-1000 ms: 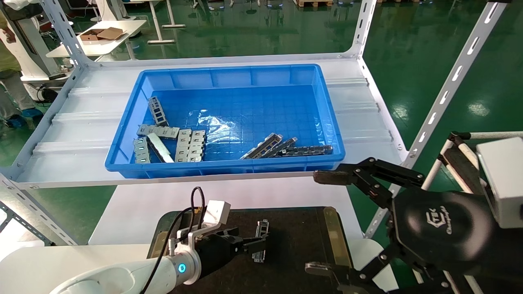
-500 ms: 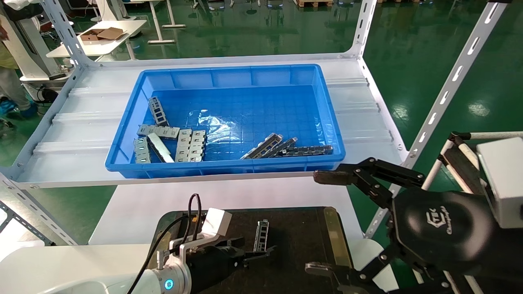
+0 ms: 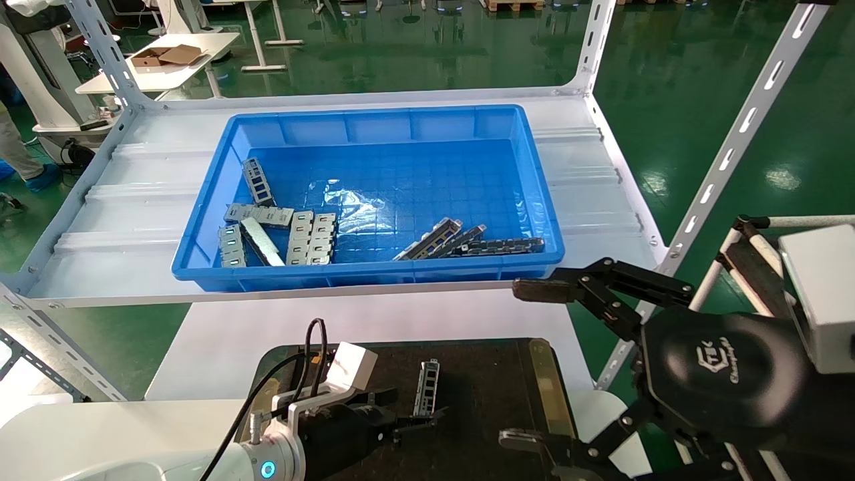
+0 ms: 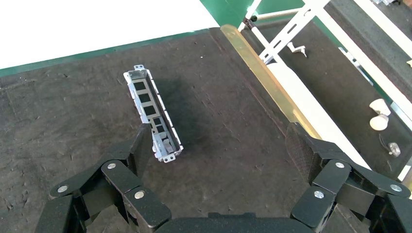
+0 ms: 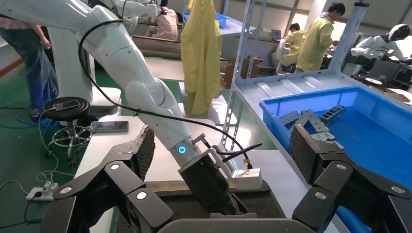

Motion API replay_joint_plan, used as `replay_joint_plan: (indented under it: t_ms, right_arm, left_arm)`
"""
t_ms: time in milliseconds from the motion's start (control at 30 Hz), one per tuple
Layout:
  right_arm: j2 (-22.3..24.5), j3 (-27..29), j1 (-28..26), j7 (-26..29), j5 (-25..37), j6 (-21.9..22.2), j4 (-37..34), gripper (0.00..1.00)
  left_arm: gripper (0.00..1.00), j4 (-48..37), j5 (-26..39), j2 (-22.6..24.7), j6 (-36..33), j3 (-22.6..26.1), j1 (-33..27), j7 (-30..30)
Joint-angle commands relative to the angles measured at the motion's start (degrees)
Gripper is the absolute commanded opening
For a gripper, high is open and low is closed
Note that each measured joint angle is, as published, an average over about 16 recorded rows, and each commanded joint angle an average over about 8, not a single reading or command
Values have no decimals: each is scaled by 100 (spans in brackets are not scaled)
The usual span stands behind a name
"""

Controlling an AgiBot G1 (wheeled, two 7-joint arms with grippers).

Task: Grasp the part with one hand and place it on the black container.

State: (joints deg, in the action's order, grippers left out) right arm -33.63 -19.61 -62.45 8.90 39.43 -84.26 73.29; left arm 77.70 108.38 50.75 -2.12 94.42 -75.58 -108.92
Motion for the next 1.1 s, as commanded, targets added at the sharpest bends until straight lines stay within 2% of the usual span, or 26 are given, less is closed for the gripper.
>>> replay_joint_plan:
  t_ms: [33,700,900,1100]
  right_arm:
    - [0,0,0,0,0,0,0,100]
    - [1,-3,-1,-1,-2,1,0,100]
    - [1,-3,-1,-2,-2,1,0,100]
    - [2,-4,-1,-2,-3,2,0,100]
  left_arm:
    - [100,2,-35,-2,69,111,-51,33]
    - [100,1,104,12,803,1377,-704,-265]
    - [100,10,444,-2,1266,1879,-945,-553]
    - [100,2,1051,-52,2026,2523,-1238,-1068]
